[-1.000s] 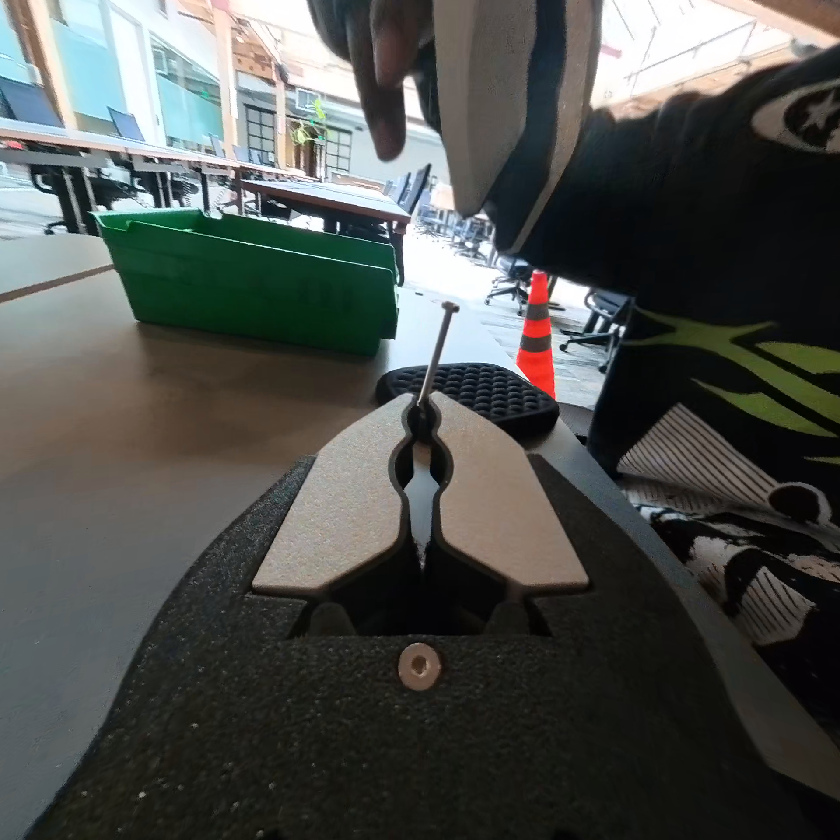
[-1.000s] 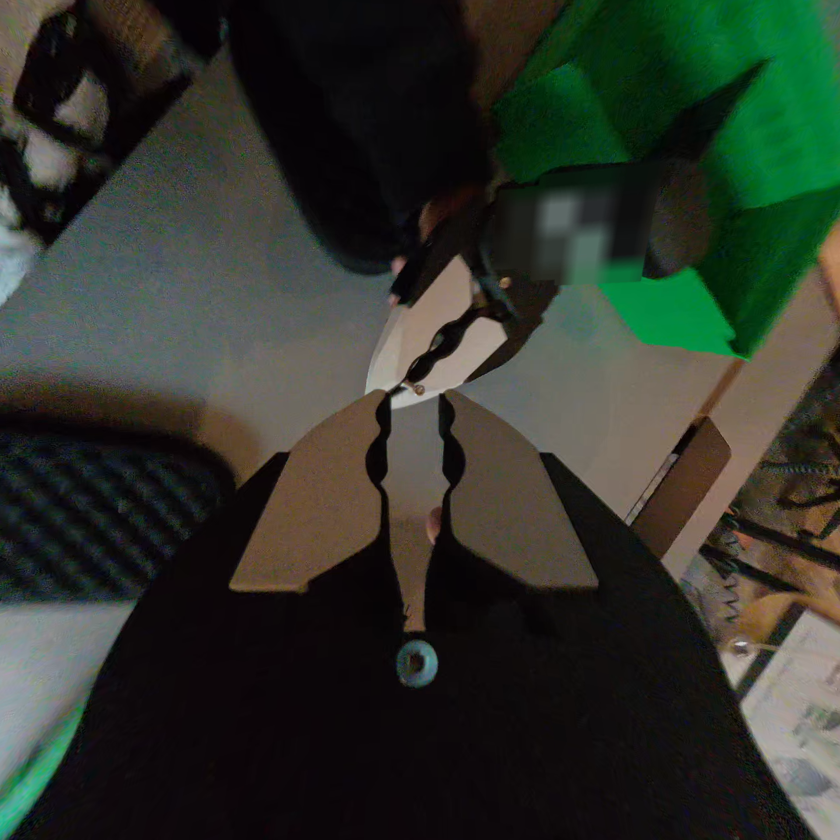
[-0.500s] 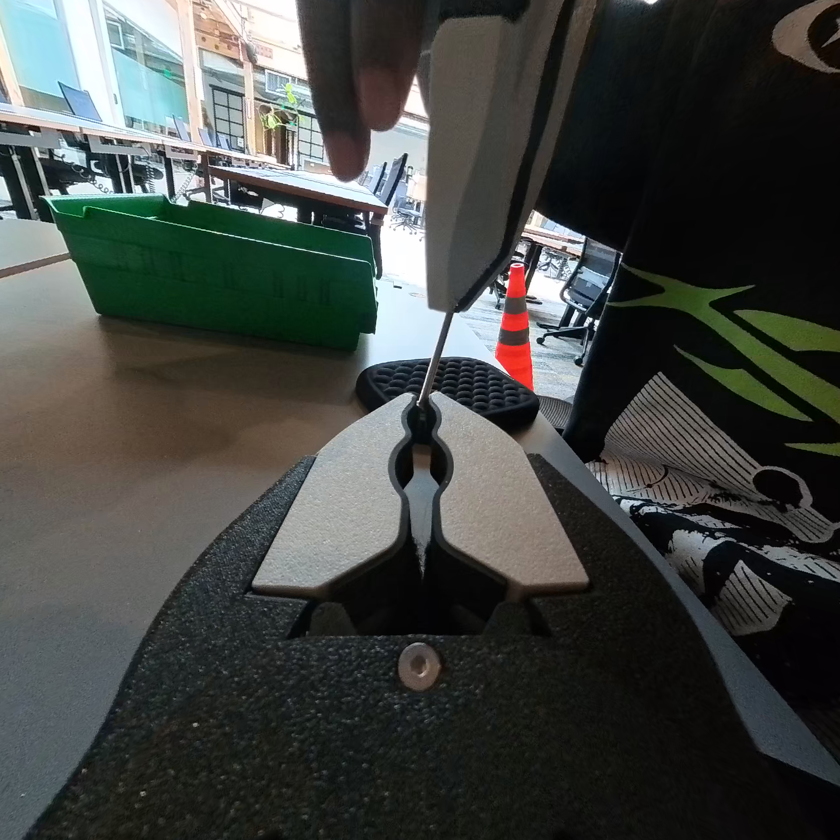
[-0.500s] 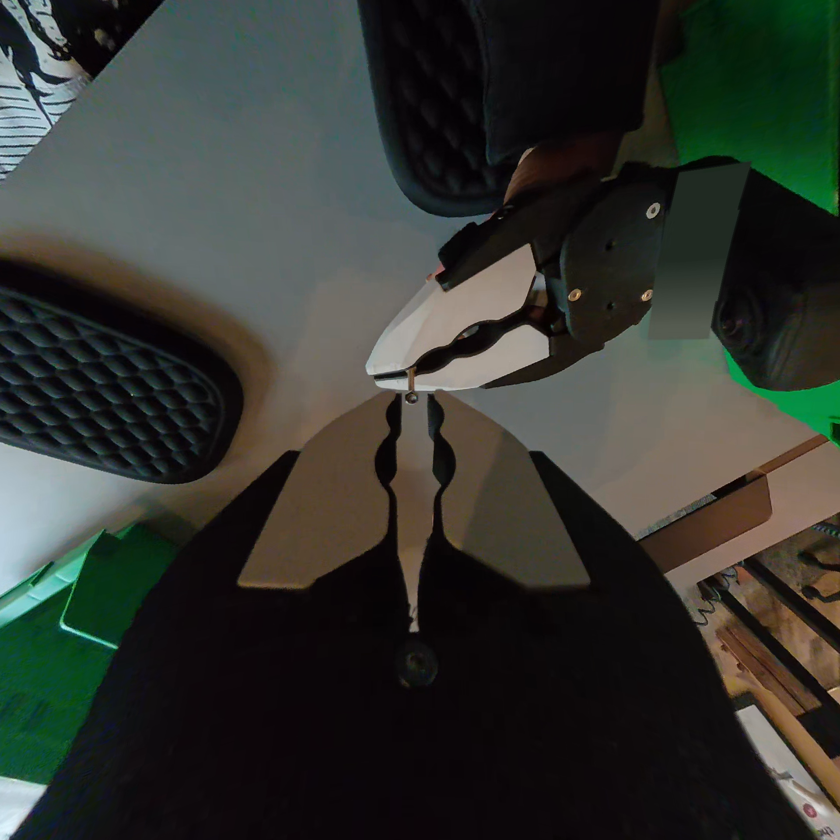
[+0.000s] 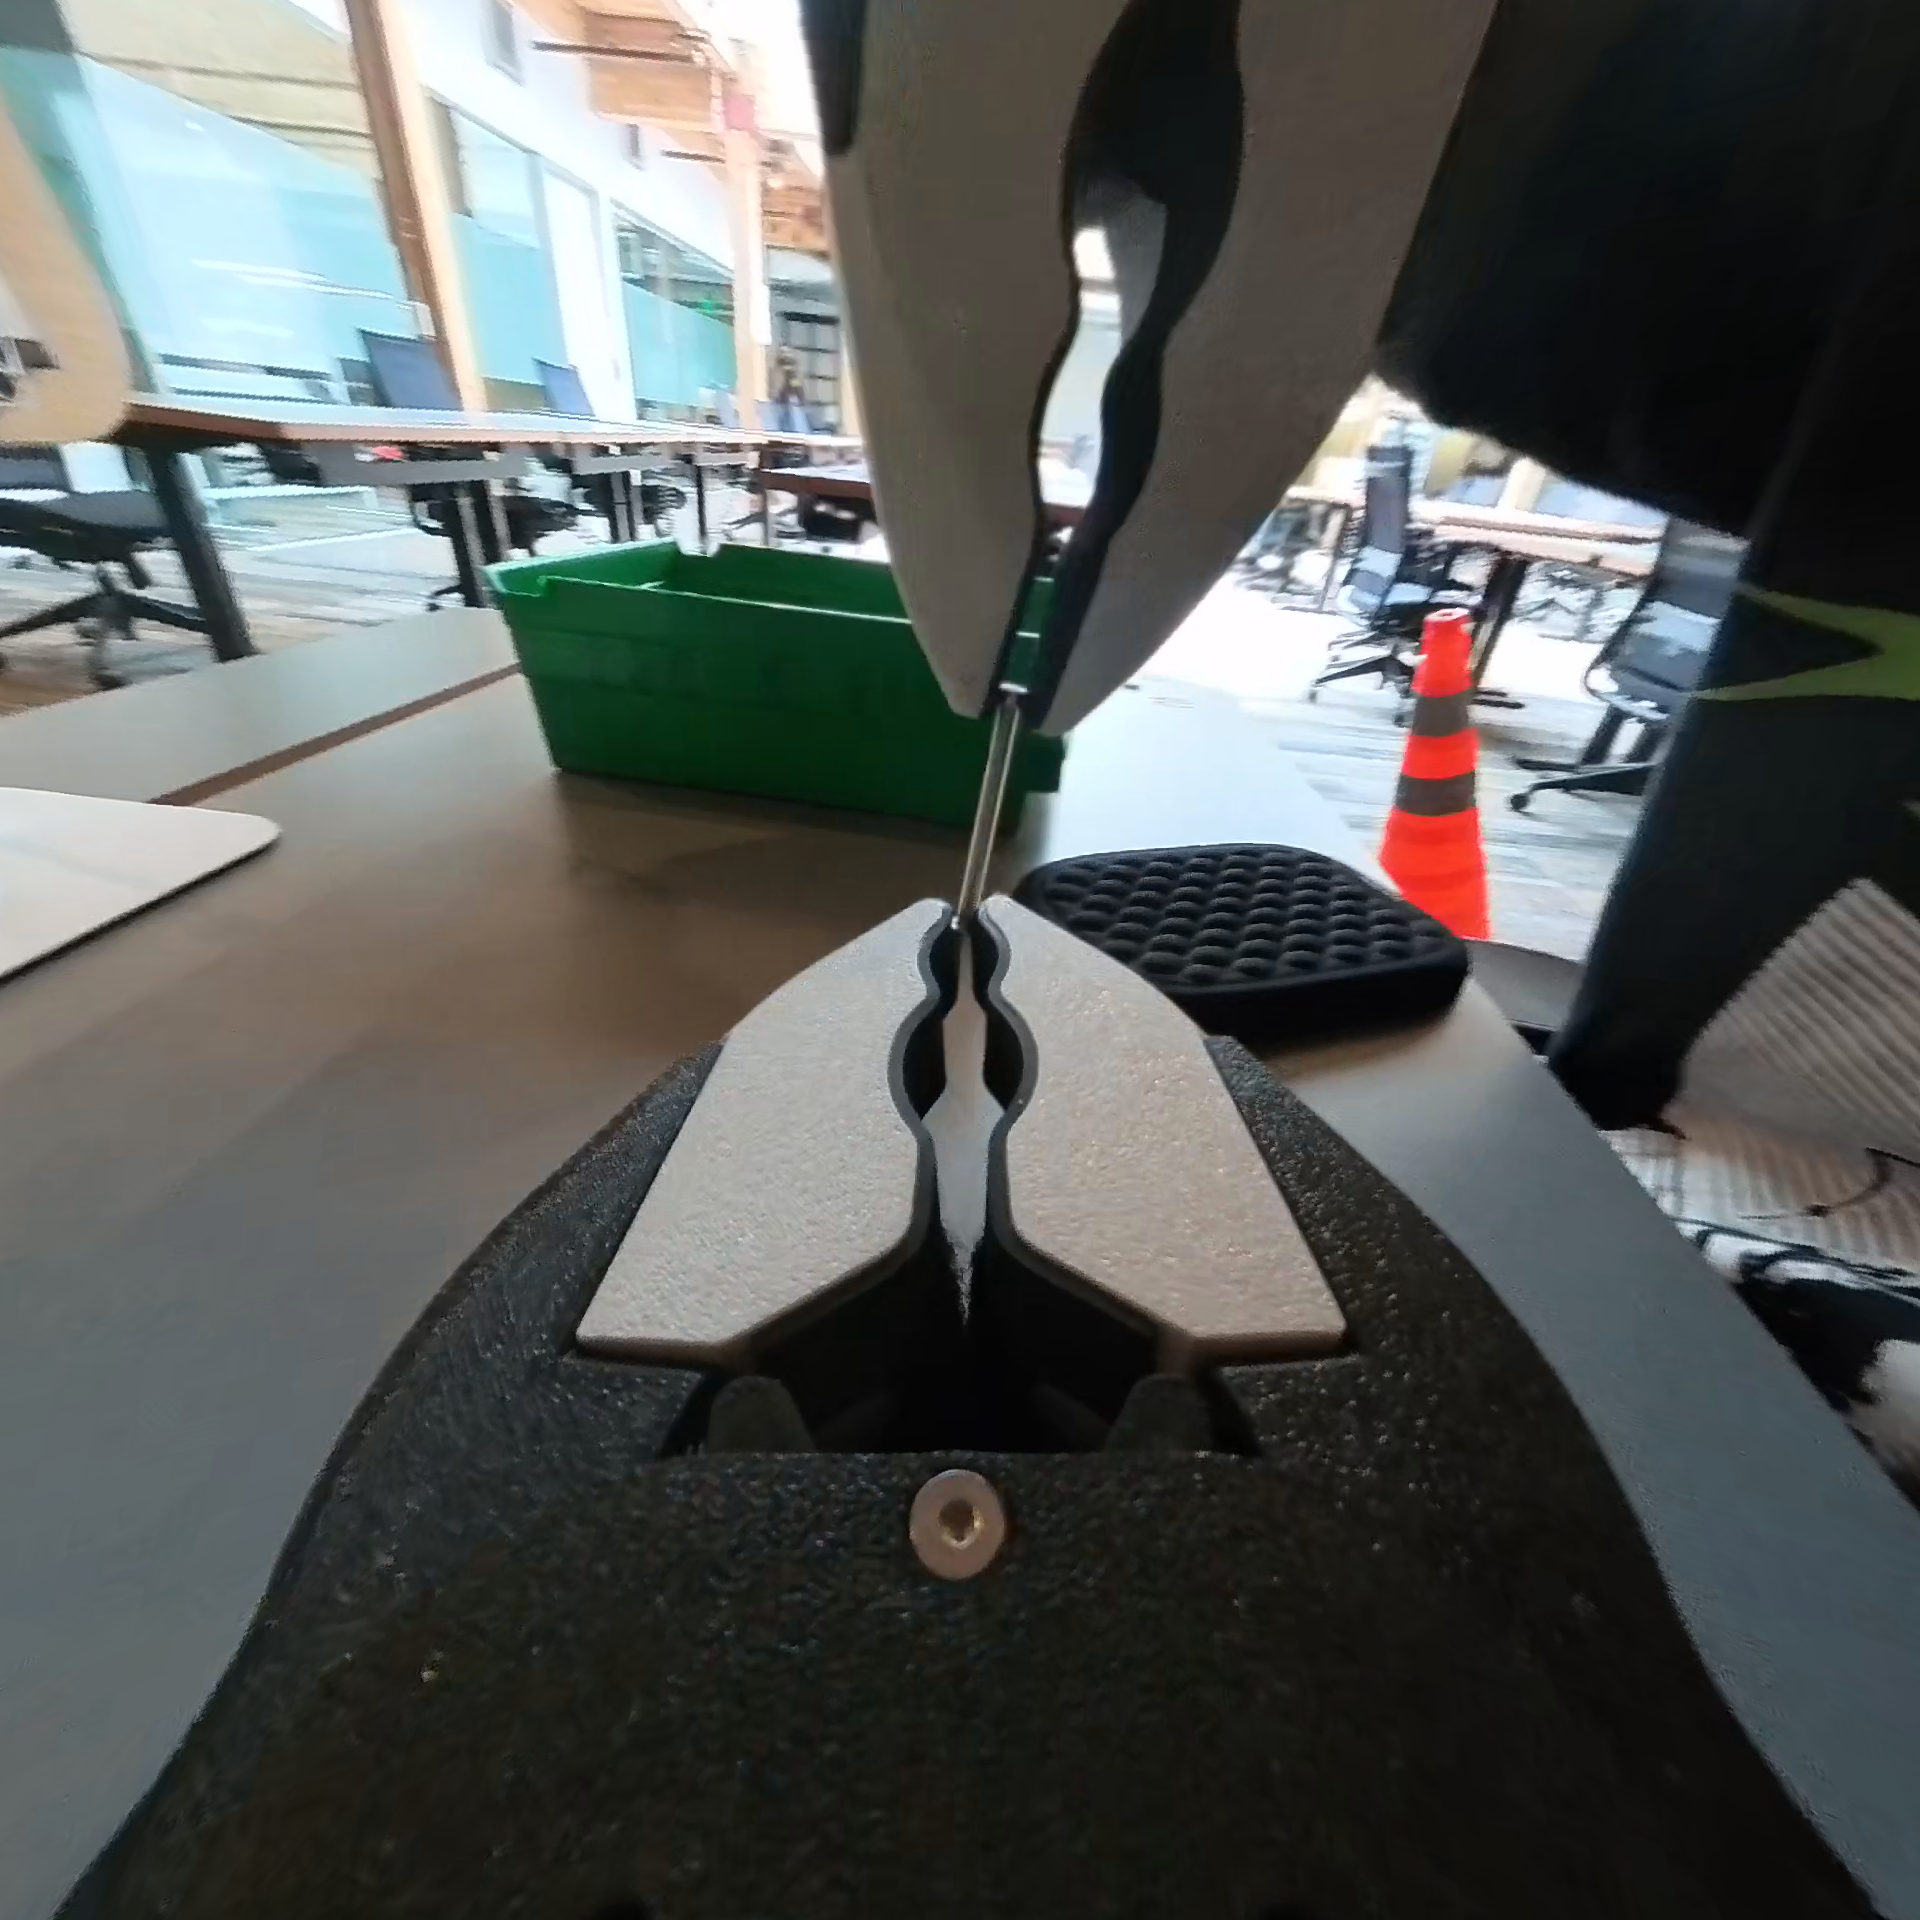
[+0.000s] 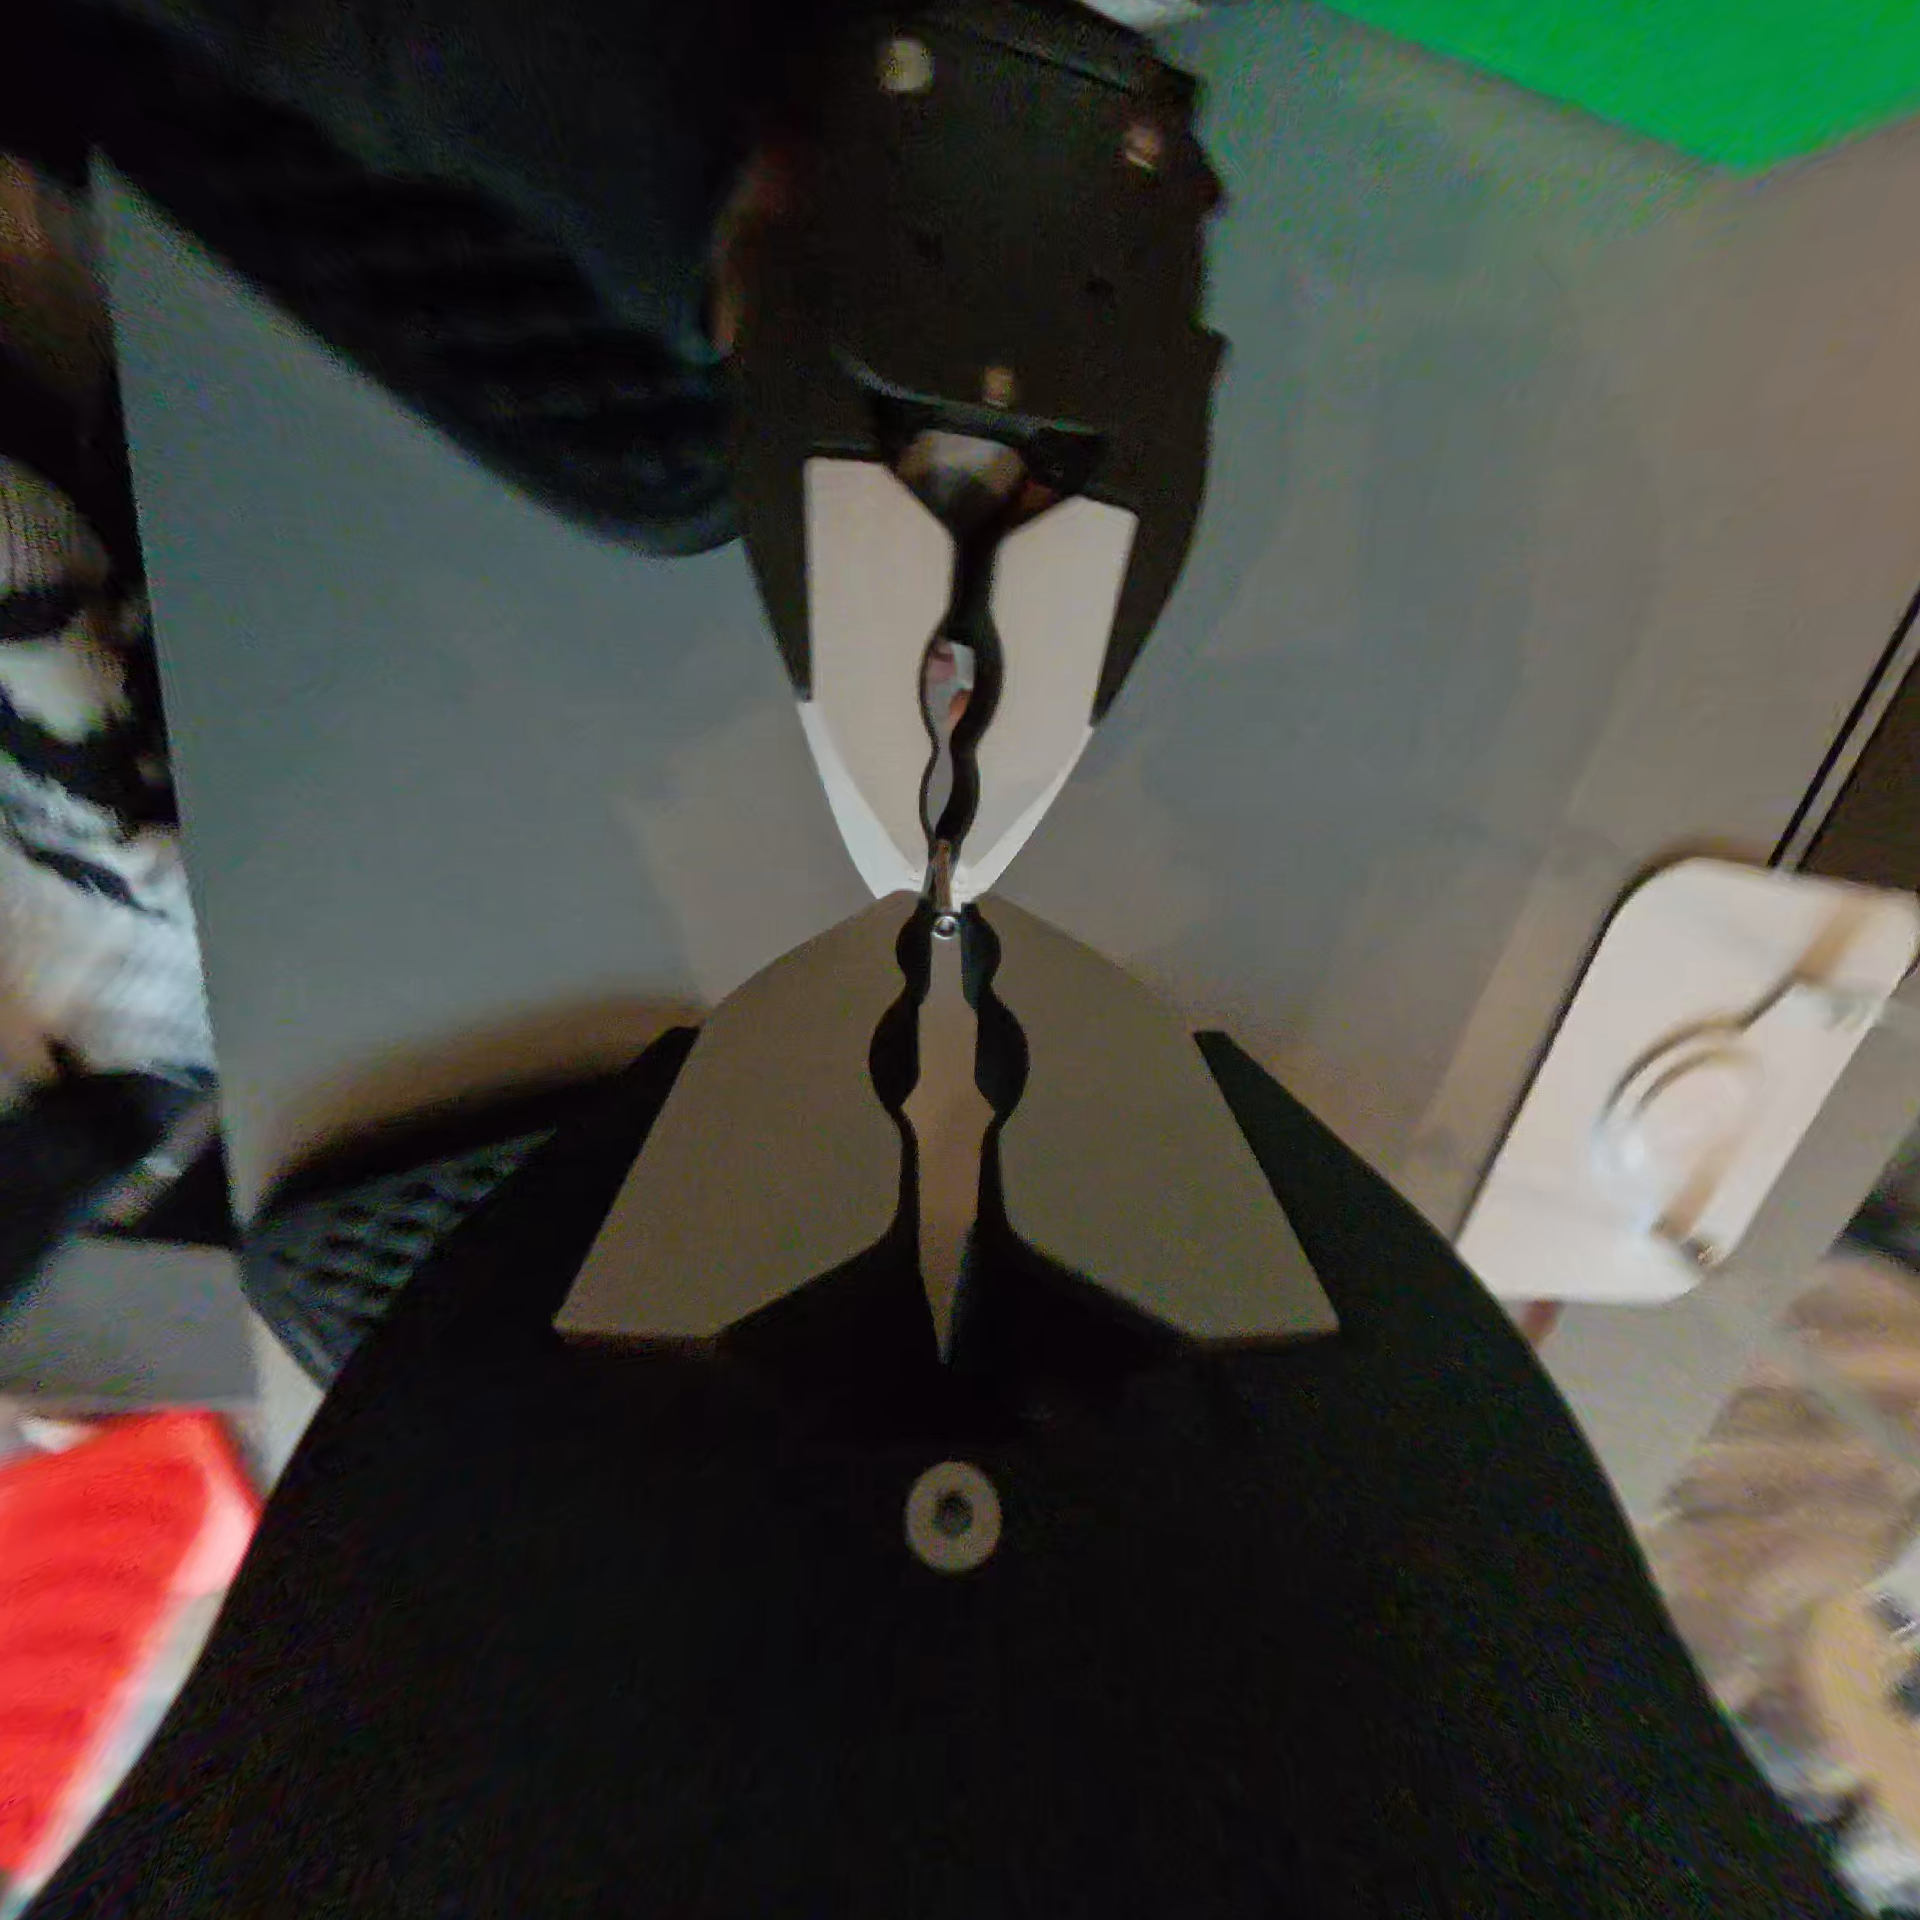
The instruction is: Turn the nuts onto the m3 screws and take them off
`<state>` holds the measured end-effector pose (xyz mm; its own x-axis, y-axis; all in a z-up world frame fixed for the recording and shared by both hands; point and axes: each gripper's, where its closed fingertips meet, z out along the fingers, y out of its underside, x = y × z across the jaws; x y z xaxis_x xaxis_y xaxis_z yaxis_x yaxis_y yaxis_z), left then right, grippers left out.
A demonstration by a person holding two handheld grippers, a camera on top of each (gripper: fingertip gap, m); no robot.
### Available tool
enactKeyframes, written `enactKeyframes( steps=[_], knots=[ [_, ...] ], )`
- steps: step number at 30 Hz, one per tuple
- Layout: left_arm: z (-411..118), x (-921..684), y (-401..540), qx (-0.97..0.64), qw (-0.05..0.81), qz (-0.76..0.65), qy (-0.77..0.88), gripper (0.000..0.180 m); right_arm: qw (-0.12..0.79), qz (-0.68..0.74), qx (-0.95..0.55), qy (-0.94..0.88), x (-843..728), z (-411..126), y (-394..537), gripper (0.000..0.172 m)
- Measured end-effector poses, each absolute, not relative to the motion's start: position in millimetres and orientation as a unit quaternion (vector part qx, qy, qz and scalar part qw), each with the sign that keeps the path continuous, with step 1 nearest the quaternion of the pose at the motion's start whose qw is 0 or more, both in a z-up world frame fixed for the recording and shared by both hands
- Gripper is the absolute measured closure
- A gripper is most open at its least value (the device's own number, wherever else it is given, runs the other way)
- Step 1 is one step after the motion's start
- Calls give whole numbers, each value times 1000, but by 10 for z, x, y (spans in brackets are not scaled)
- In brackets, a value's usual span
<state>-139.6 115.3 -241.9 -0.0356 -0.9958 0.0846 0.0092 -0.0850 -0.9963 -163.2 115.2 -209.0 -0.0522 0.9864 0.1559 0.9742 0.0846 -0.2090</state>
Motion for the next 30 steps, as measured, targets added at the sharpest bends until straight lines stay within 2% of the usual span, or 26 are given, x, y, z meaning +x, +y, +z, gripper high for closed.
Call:
enactKeyframes(
  steps=[4,8,9,13,22,25,30],
  knots=[
    [-2451,-1378,1174,-517,478,-515,489,180,131,35,-749,-649,-1592,-2124,1151,167],
    [-2433,-1368,1092,-503,457,-542,494,180,147,27,-625,-766,-1614,-2035,1092,136],
    [-2428,-1368,1072,-500,451,-549,495,180,148,23,-572,-806,-1607,-2015,1061,135],
    [-2419,-1372,1025,-493,434,-568,496,180,119,1,-438,-891,-1530,-2058,1024,141],
    [-2415,-1374,1004,-491,419,-582,494,180,126,13,-385,-914,-1610,-2094,1036,166],
    [-2409,-1378,1018,-493,425,-580,490,180,133,19,-420,-898,-1631,-2089,1052,167],
    [-2387,-1400,1131,-506,464,-552,473,180,148,33,-596,-789,-1630,-2070,1133,168]
  ],
)
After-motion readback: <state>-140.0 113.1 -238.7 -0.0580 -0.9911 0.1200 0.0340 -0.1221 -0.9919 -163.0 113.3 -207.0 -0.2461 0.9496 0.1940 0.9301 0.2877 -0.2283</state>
